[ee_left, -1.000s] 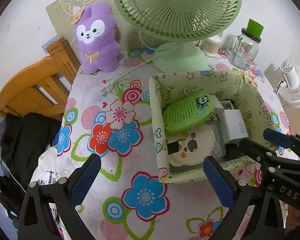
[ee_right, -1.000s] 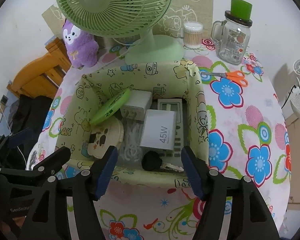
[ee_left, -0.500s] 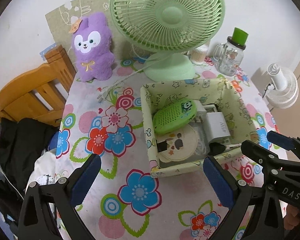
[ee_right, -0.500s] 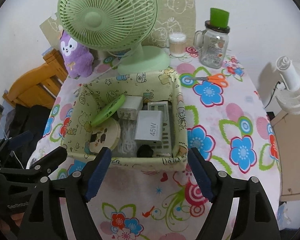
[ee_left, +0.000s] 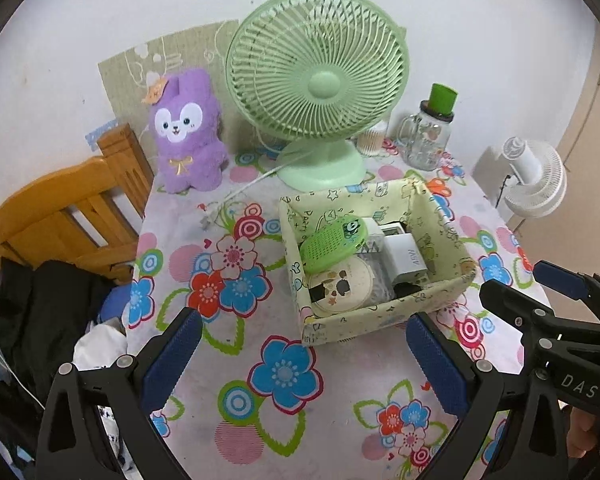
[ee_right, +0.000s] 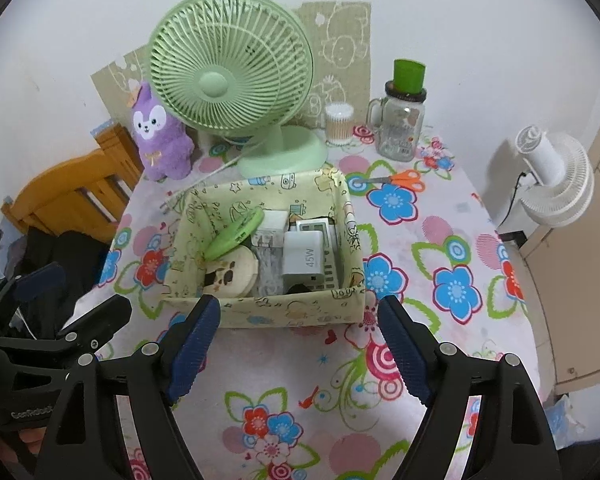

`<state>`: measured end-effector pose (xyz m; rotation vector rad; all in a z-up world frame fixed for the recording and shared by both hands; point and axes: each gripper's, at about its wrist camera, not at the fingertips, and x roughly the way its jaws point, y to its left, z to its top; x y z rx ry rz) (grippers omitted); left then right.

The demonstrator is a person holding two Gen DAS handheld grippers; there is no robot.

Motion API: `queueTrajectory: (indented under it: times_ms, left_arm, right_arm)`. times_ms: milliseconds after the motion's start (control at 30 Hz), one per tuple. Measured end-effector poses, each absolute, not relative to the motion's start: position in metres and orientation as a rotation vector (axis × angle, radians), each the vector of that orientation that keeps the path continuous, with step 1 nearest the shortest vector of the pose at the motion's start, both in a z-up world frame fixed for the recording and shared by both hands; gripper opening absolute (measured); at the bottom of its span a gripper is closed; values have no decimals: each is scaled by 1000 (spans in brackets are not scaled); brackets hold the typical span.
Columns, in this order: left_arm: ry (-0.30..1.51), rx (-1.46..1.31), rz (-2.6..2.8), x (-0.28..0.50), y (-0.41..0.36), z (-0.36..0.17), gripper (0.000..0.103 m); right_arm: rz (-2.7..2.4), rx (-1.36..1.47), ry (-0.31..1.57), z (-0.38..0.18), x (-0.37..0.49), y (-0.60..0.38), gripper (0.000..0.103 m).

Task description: Organize rigid objects

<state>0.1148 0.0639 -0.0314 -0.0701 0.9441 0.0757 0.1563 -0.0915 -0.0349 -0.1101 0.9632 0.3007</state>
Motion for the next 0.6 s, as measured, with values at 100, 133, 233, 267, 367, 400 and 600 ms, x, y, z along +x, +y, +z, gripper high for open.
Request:
queueTrajectory:
  times_ms: [100, 133, 233, 267, 367, 400, 600]
  left_arm:
    - [934, -70, 59, 106, 66, -24, 103]
    - [930, -69, 54, 103, 66, -21, 103]
    - [899, -57, 43, 93, 65, -14, 103]
    - [889, -47, 43, 89, 63, -11, 103]
    - [869, -31, 51, 80, 59, -3, 103]
    - [863, -29, 53, 76, 58, 0, 103]
    - [813, -46, 81, 50, 51, 23, 103]
  right_arm:
    - [288, -112, 942, -25, 144, -89, 83]
    - [281, -117, 933, -21, 140, -88, 83]
    - [260, -131, 911, -11, 127, -88, 83]
    - [251, -137, 908, -8, 123, -89, 83]
    - [240, -149, 891, -1, 113, -90, 83]
    - [241, -152, 885, 1, 109, -91, 83]
    - [268, -163, 833, 25, 86, -98, 83]
